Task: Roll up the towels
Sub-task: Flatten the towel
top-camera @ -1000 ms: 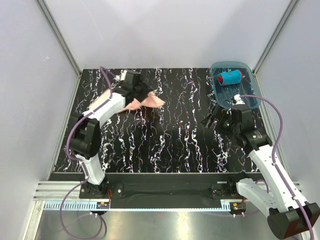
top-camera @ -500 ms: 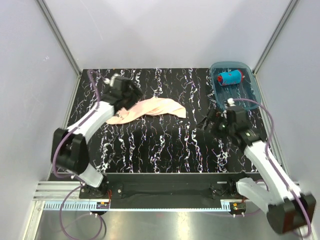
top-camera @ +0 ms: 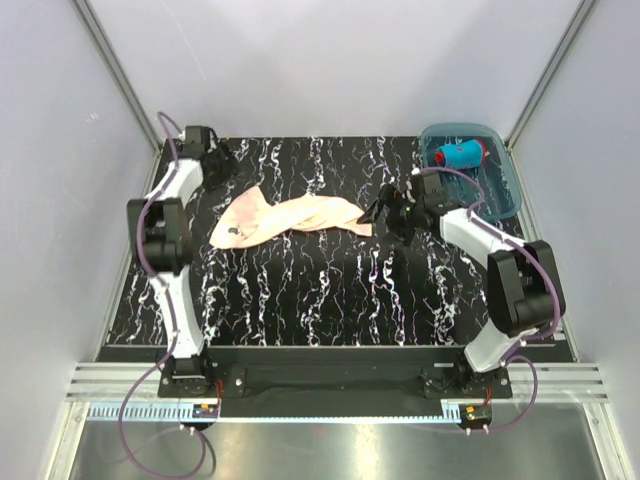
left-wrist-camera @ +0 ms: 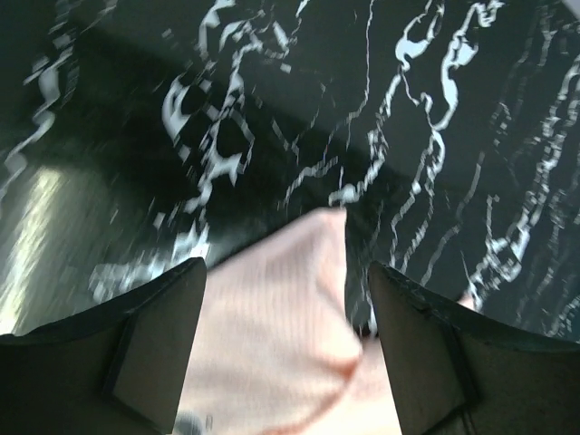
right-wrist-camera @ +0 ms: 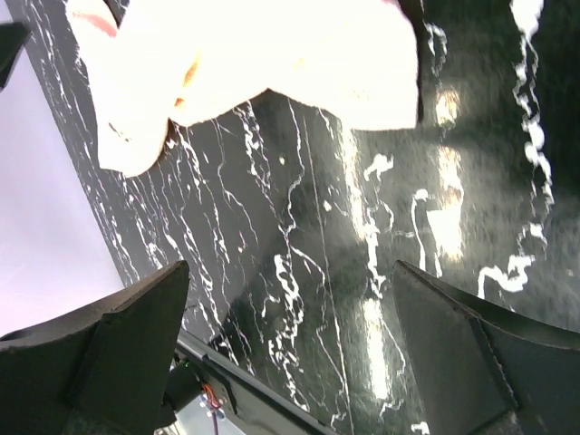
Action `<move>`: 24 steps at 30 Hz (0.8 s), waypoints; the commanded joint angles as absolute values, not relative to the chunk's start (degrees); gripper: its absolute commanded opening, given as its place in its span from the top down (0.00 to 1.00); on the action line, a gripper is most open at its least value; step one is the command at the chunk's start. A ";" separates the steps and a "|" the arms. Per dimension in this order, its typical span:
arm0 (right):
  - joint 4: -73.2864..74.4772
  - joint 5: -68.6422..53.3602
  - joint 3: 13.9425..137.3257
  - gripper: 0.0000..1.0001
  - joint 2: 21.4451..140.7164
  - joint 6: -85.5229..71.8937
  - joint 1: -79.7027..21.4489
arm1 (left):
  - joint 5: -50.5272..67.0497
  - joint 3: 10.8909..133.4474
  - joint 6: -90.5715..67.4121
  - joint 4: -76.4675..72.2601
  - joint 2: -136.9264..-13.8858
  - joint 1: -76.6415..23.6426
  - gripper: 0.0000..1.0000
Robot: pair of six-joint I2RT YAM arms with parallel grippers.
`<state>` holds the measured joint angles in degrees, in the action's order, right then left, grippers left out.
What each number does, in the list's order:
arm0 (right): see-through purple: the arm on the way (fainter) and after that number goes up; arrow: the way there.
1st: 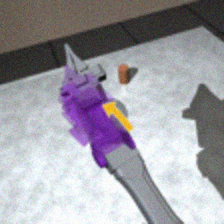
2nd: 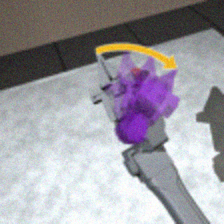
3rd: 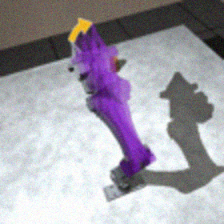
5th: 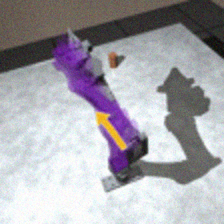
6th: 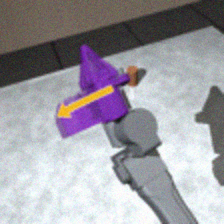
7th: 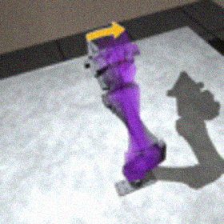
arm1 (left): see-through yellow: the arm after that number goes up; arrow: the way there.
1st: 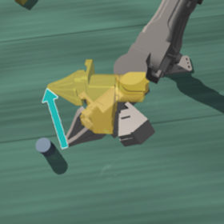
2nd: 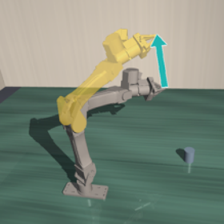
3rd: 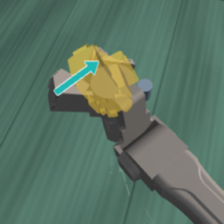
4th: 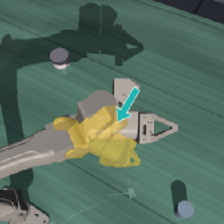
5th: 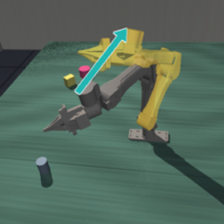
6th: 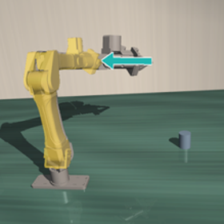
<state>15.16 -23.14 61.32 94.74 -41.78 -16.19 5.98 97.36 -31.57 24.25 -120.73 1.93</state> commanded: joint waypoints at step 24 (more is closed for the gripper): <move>11.60 -24.43 57.05 0.00 95.45 -39.20 -16.44 | 25.75 111.27 -23.64 36.57 -136.76 -2.11 0.87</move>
